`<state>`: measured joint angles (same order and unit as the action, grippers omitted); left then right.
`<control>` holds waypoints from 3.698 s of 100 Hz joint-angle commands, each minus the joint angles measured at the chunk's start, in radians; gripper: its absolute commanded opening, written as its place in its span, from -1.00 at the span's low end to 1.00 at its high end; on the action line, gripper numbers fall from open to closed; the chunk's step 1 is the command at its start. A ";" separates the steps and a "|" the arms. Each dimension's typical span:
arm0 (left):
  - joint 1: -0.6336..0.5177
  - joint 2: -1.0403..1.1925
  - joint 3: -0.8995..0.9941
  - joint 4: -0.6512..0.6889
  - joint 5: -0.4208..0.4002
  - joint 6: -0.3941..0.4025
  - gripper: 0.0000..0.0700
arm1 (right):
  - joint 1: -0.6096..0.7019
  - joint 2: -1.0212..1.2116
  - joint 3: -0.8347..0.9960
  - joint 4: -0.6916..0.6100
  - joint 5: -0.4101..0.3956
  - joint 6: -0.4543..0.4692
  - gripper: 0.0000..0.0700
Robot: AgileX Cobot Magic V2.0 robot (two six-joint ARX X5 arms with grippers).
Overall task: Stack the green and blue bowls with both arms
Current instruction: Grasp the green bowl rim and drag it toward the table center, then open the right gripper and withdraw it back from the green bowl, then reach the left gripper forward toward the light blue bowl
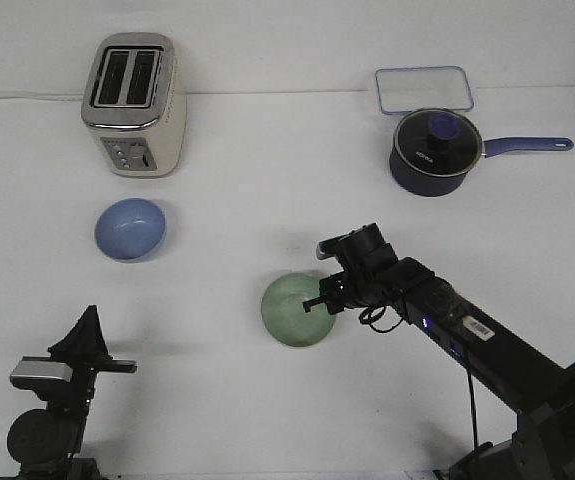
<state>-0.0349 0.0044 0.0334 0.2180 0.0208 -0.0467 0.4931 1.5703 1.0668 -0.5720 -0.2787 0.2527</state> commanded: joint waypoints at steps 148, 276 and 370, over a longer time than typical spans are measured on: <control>0.002 -0.001 -0.017 0.012 -0.005 -0.007 -0.97 | -0.414 -0.549 -0.127 0.047 0.175 -0.206 0.37; 0.002 0.006 0.065 -0.002 -0.005 -0.140 -0.97 | -0.422 -0.948 -0.551 0.400 0.183 -0.208 0.37; 0.002 0.937 0.961 -0.755 0.025 -0.015 -0.97 | -0.422 -0.948 -0.551 0.400 0.182 -0.204 0.37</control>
<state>-0.0349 0.9188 0.9733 -0.5365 0.0452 -0.0883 0.0708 0.6174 0.5030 -0.1837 -0.1005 0.0486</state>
